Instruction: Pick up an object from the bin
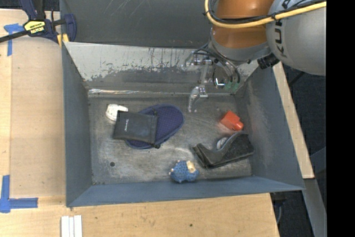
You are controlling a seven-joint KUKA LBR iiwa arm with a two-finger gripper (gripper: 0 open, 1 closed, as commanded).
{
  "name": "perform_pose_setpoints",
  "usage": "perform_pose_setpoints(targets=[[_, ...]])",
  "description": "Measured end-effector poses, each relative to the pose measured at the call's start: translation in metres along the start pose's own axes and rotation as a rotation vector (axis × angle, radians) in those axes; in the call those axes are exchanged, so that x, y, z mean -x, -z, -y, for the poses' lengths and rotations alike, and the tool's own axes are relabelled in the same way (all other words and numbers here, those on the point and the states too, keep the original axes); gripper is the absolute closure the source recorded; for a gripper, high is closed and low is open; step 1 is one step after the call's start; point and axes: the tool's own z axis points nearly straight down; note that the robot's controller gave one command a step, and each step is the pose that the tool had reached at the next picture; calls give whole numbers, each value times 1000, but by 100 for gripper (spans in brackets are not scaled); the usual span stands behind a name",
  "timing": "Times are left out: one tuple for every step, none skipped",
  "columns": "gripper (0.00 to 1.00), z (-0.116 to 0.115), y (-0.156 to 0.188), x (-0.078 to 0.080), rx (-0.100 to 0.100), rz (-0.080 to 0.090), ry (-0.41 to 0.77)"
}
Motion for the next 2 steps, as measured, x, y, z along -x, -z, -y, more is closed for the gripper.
perform_pose_setpoints(targets=[[0, -18, -114, 5, 0, 3, -75], [100, -18, -108, 9, 2, 20, -76]])
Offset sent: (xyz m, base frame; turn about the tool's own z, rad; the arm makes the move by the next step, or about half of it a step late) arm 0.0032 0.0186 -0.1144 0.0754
